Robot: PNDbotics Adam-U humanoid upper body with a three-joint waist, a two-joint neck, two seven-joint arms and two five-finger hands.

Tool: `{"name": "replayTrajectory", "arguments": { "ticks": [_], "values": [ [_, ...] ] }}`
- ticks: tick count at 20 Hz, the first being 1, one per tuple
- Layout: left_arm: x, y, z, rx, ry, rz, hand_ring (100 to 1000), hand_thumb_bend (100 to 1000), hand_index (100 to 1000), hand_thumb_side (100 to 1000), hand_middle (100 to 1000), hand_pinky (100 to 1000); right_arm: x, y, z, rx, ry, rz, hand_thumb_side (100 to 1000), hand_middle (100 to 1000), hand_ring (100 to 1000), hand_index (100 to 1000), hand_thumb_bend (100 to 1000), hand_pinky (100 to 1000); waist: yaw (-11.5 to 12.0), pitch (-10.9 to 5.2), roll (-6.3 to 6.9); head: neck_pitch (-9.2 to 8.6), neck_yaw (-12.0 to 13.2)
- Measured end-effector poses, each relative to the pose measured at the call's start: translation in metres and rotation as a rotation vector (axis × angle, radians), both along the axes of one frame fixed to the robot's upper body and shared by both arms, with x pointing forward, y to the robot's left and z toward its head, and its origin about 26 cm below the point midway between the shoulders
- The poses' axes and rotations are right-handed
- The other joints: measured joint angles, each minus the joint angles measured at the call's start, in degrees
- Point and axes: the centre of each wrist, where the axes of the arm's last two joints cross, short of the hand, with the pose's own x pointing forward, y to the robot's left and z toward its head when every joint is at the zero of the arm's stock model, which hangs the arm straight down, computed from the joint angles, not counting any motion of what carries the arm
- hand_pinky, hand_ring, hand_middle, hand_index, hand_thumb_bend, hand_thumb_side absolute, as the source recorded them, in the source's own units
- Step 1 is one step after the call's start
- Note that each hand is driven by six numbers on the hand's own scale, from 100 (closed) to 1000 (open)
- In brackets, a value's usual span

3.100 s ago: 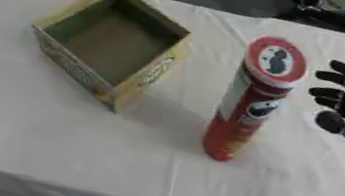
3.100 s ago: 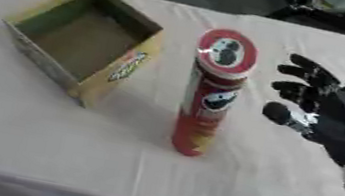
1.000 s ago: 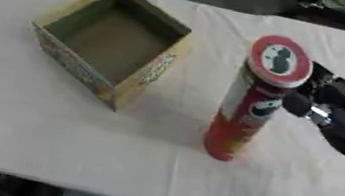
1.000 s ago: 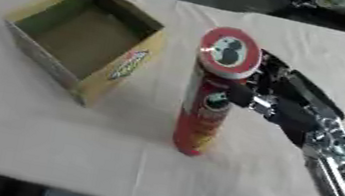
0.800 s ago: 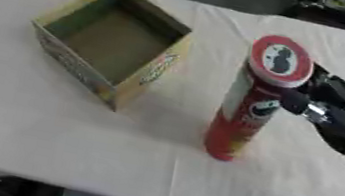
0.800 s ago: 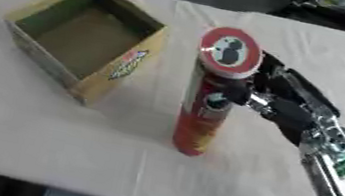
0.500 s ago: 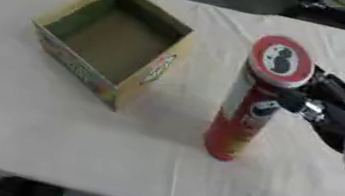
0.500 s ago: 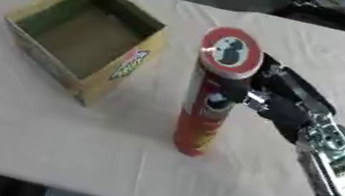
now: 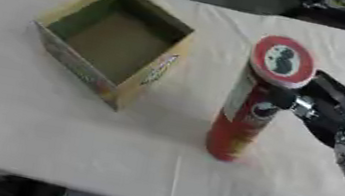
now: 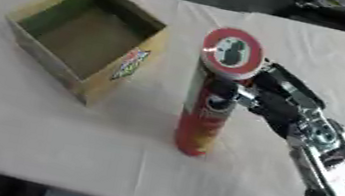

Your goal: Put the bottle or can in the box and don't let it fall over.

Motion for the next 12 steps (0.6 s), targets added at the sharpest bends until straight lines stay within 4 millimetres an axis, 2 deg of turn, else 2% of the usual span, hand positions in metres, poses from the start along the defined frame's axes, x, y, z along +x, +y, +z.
{"name": "replayTrajectory", "arguments": {
  "ticks": [12],
  "values": [
    [0.0011, -0.0020, 0.0010, -0.002, -0.005, -0.009, 1000, 147, 835, 769, 927, 694, 0.0086, 0.0068, -0.0062, -0.005, 0.044, 0.000, 536, 897, 831, 972, 1000, 902, 0.2, 0.10, -0.06, -0.04, -0.2]
  ]
}}
